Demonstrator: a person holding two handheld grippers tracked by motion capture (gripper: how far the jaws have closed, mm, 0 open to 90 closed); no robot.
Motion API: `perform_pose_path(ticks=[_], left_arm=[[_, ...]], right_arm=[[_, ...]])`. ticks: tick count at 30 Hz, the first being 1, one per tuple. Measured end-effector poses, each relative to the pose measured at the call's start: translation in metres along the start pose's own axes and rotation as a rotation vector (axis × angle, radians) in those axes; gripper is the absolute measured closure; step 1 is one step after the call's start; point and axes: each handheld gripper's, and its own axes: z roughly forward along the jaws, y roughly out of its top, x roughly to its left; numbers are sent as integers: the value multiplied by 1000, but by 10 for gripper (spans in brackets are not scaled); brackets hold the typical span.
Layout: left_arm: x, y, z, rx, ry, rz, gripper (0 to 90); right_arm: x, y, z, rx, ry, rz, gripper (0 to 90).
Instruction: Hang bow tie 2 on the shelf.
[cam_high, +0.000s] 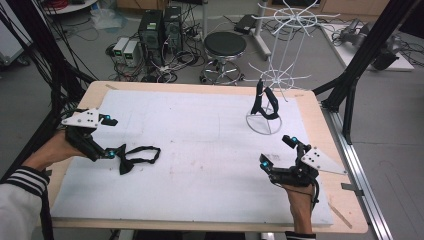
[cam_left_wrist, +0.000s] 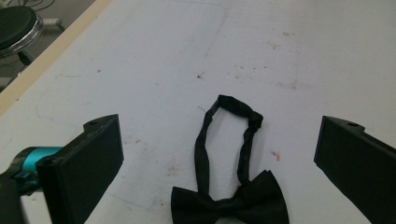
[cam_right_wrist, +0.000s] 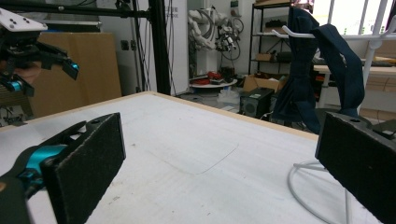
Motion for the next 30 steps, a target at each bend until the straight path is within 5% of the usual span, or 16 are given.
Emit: perform_pose_path(ticks=[6, 24, 30], left_arm=[[6, -4, 4, 42, -29, 59, 18], [23, -13, 28, 244, -113, 137, 18], [28, -19, 35, 255, -140, 117, 18]], right_arm=[[2, 1, 0, 5, 8, 0, 7], [3, 0, -1, 3, 6, 3, 7], [4, -1, 0, 12, 9, 1, 7]])
